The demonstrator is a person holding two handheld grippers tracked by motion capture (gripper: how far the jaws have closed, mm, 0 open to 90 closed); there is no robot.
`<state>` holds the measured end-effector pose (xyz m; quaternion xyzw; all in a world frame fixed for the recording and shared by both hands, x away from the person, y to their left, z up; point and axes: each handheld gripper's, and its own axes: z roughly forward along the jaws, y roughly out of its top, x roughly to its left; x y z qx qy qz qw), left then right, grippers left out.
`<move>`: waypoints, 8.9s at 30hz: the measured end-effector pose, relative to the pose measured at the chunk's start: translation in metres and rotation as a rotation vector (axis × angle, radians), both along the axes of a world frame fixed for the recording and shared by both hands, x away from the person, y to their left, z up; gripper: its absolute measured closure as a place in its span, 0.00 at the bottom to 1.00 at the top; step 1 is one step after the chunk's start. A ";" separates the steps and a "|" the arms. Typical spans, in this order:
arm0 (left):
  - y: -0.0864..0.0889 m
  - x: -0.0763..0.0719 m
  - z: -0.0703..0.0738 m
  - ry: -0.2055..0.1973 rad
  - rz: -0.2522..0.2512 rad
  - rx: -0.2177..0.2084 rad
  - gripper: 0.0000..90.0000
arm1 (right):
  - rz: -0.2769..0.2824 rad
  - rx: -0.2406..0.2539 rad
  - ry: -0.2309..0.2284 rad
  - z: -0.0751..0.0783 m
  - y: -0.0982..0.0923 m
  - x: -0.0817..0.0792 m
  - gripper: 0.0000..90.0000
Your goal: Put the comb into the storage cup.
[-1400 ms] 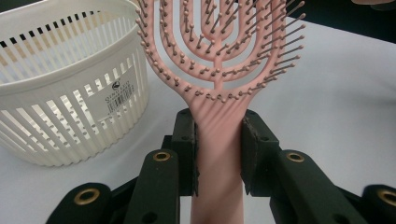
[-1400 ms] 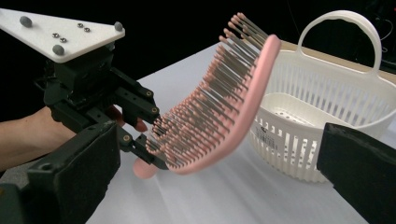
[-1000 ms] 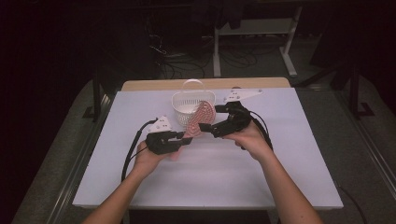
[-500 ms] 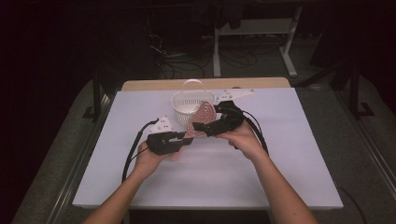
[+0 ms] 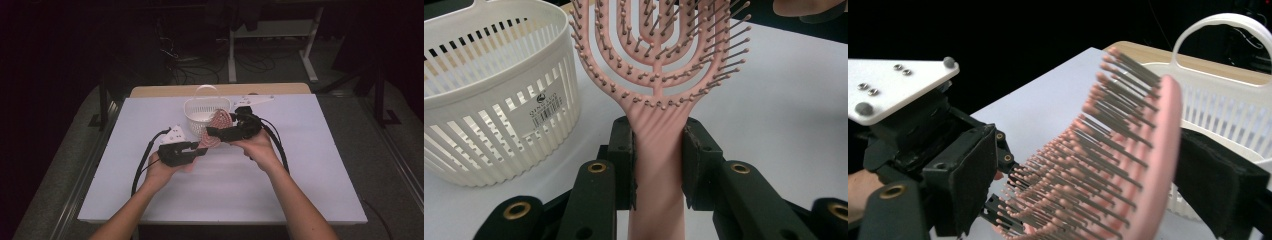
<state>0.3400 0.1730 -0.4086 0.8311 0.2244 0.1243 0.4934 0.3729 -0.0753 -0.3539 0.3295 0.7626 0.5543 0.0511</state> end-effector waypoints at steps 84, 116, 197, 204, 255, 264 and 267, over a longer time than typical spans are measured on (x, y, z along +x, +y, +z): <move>-0.002 0.003 -0.006 -0.007 -0.002 0.012 0.62 | 0.004 0.017 -0.010 0.005 -0.005 -0.004 0.69; 0.044 -0.008 -0.007 0.114 -0.021 0.032 0.17 | -0.035 -0.032 -0.036 0.010 -0.017 0.001 0.70; 0.084 -0.034 -0.038 0.154 0.016 0.055 0.00 | -0.134 -0.020 -0.130 0.113 -0.019 0.054 0.70; 0.085 -0.034 -0.038 0.157 0.013 0.054 0.00 | -0.170 -0.023 -0.134 0.112 -0.022 0.065 0.70; 0.087 -0.034 -0.040 0.166 0.014 0.054 0.00 | -0.234 -0.047 -0.044 0.035 -0.004 0.107 0.70; 0.087 -0.034 -0.040 0.165 0.013 0.056 0.00 | -0.250 -0.059 -0.009 0.019 -0.006 0.113 0.69; 0.086 -0.034 -0.040 0.165 0.012 0.057 0.00 | -0.253 -0.047 -0.001 0.017 -0.007 0.114 0.69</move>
